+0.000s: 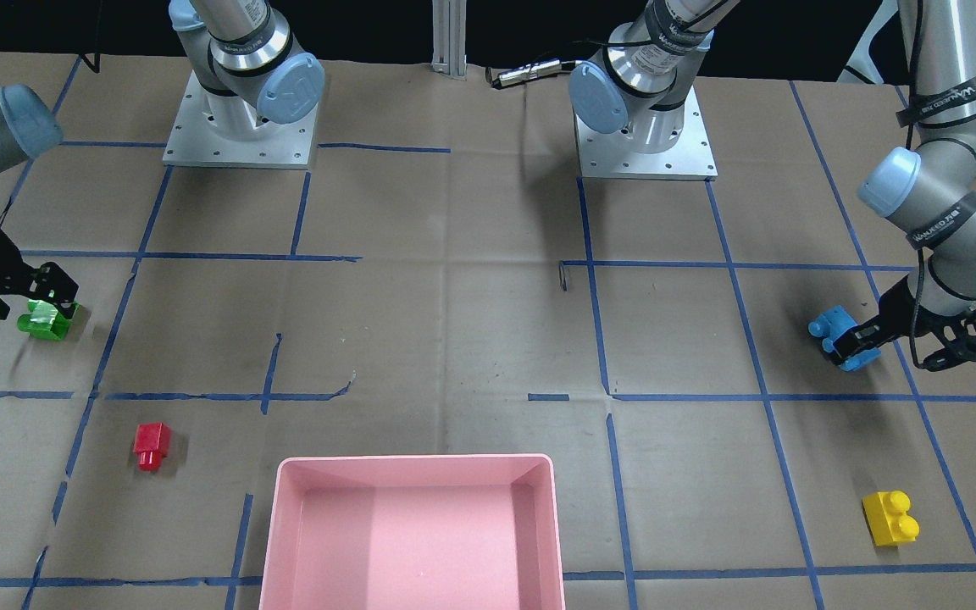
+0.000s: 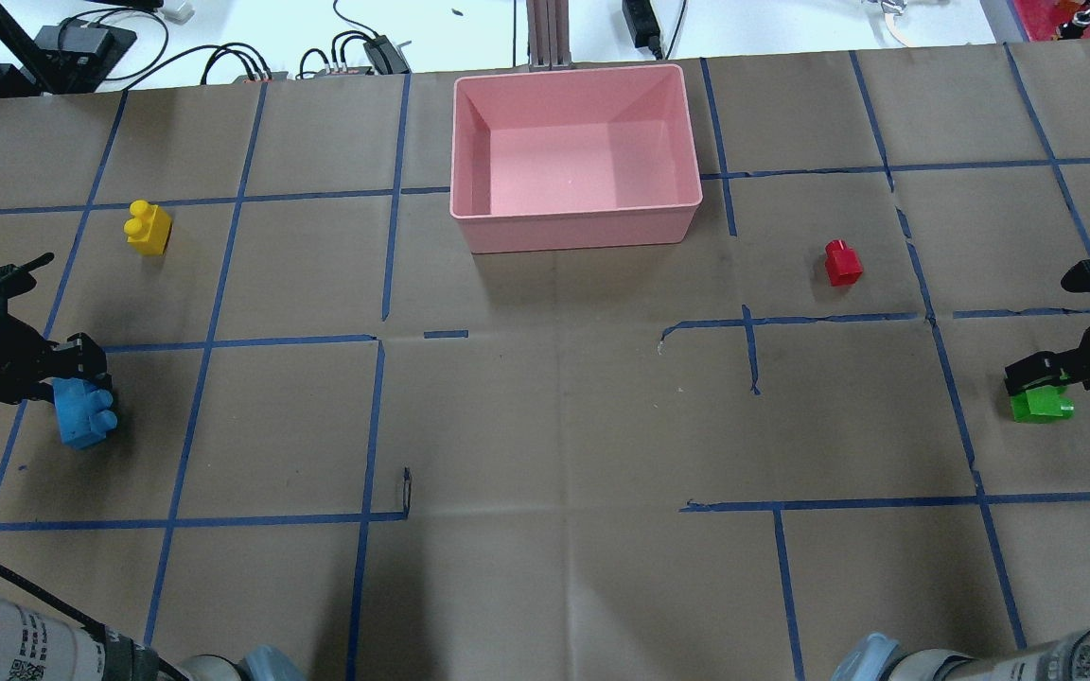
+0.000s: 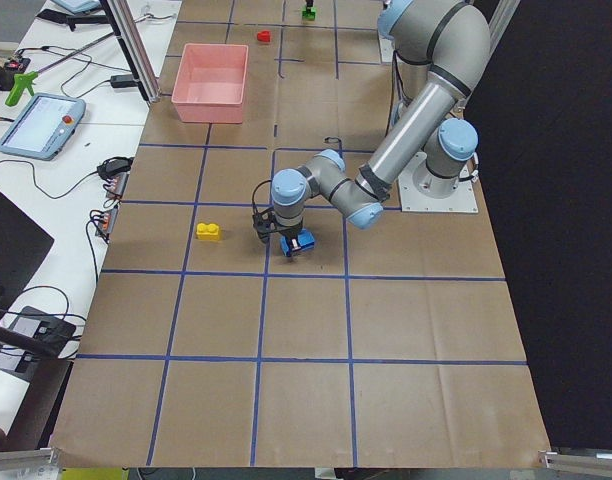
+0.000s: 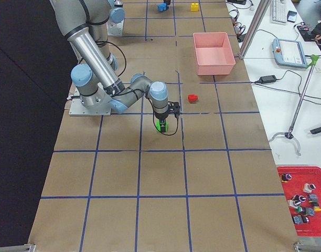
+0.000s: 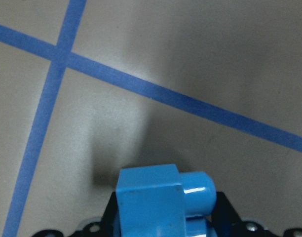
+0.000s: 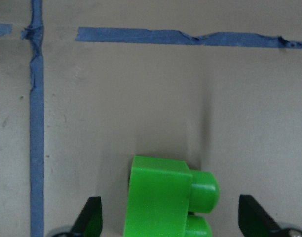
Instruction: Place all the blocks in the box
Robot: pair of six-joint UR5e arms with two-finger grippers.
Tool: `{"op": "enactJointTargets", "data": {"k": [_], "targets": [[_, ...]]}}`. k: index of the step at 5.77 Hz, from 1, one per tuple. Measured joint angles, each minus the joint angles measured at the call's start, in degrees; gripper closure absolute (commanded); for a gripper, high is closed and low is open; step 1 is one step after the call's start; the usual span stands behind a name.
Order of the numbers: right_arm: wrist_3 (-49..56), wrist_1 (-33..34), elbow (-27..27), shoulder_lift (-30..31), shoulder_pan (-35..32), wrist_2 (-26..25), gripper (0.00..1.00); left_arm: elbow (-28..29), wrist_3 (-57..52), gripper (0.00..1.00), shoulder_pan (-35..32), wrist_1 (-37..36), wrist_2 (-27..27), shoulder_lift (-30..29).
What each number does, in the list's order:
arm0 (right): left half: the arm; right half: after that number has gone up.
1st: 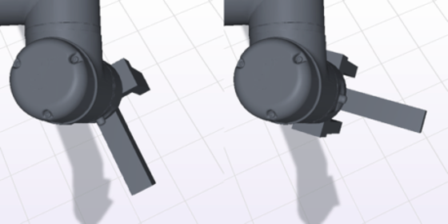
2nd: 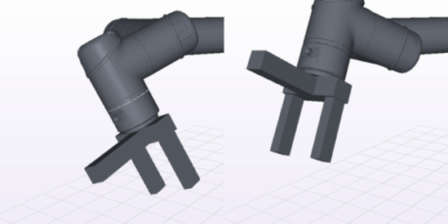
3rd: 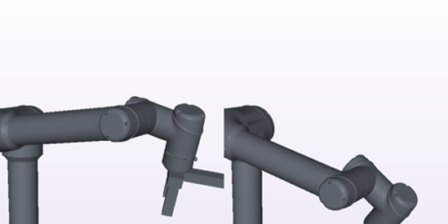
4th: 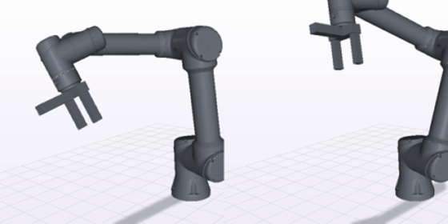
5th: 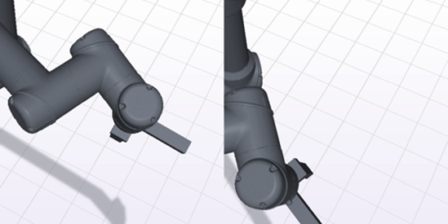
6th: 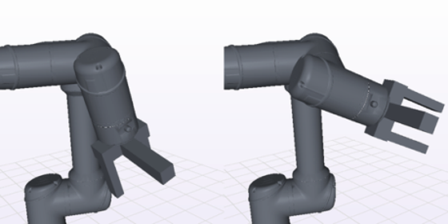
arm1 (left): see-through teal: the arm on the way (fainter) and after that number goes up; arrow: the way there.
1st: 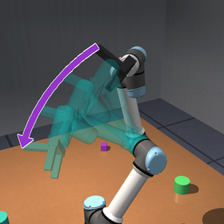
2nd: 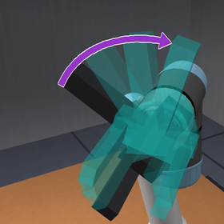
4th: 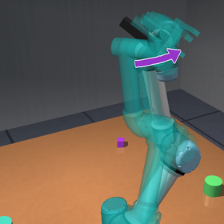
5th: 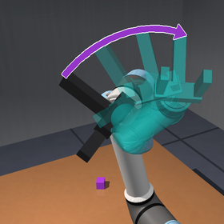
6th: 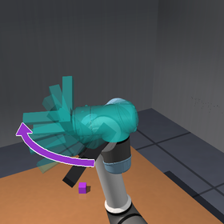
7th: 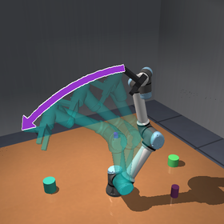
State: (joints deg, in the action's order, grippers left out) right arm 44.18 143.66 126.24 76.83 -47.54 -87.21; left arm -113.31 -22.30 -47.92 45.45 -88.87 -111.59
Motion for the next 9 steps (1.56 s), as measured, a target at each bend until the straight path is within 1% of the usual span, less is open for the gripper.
{"op": "enactJointTargets", "data": {"k": [1, 2, 3, 4, 5, 6, 7, 8, 9], "targets": [[0.0, 0.5, -0.1, -0.9, 0.0, 0.0, 0.04, 0.4, 0.0, 0.98, 0.0, 0.2, 0.0, 0.2], [0.1, 1.1, -0.1, -1.4, 0.0, -0.2, 0.04, 1.1, 0.1, 1.00, -0.2, 0.8, 0.0, 1.4], [0.3, 1.3, -0.1, -1.4, 0.0, -0.3, 0.15, 2.9, 0.2, 1.00, -0.6, 3.5, 0.9, 3.2], [0.5, 1.2, 0.0, -1.4, 0.0, -0.4, 0.28, 7.6, 0.3, 1.00, -1.9, 10.0, 3.0, 4.4], [0.7, 1.0, 0.1, -1.4, 0.0, -0.5, 0.41, 14.7, 0.5, 1.00, -5.3, 18.6, 4.6, 4.7], [1.1, 0.8, 0.3, -1.3, 0.0, -1.0, 0.65, 23.0, 2.1, 1.00, -11.4, 27.4, 5.5, 4.4], [1.5, 0.6, 0.4, -1.1, 0.0, -1.9, 0.81, 29.2, 5.6, 1.00, -18.0, 32.5, 6.3, 3.9], [1.7, -0.4, -0.1, -0.7, -0.1, -2.7, 0.91, 34.0, 10.3, 1.00, -25.0, 34.2, 7.1, 2.2], [1.8, -4.0, -2.0, -0.1, -0.4, -3.5, 0.91, 39.3, 15.8, 1.00, -32.3, 34.7, 7.4, -1.3]]}}
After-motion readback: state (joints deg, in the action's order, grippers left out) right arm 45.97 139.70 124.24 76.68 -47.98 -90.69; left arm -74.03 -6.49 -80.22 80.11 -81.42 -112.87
